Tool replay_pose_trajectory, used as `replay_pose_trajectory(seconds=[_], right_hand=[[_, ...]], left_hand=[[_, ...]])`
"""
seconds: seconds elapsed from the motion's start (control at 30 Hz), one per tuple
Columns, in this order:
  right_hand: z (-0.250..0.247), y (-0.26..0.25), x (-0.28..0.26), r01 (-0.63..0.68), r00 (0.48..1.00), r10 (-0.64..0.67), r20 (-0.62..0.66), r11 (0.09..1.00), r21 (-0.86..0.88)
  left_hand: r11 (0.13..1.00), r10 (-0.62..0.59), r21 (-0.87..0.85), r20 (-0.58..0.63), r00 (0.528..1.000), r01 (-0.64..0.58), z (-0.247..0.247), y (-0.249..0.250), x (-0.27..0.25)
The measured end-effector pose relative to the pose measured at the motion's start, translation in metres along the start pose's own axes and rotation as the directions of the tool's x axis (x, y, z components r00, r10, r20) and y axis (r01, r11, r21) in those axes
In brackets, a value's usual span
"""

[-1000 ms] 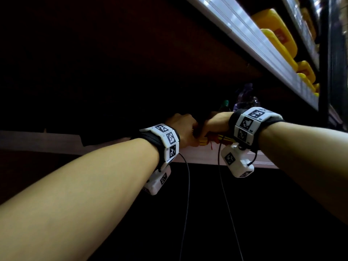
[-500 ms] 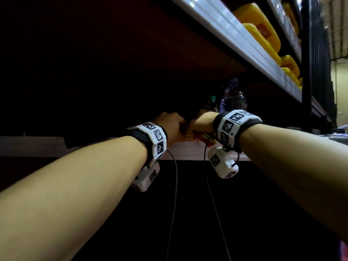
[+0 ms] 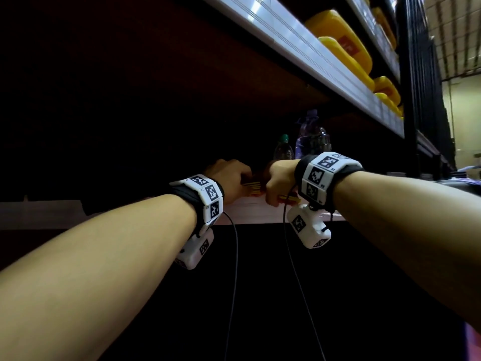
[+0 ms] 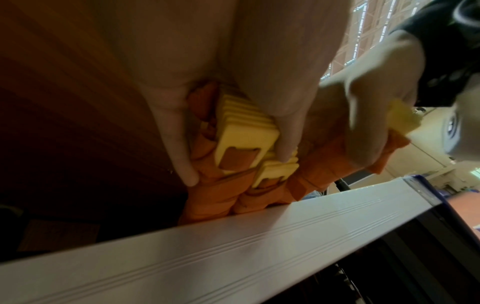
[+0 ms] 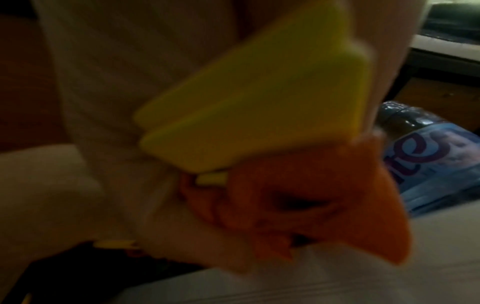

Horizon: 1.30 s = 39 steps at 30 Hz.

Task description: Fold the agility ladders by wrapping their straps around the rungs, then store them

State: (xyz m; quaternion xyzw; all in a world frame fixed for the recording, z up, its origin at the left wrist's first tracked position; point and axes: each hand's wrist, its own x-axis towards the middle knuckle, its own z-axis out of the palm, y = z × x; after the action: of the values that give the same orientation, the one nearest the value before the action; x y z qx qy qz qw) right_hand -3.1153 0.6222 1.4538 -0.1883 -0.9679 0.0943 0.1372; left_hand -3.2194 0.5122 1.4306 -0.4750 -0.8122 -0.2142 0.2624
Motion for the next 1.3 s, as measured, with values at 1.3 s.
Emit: replay_pose_trajectory(seconds=[1.3], right_hand=[[0.026,0.011,0.046,0.047,0.94,-0.149,-0.306,0.947,-0.319]], left_hand=[[0.991,0.09,0.093,0.065,0.994,-0.096,0.014,-0.013,0.014]])
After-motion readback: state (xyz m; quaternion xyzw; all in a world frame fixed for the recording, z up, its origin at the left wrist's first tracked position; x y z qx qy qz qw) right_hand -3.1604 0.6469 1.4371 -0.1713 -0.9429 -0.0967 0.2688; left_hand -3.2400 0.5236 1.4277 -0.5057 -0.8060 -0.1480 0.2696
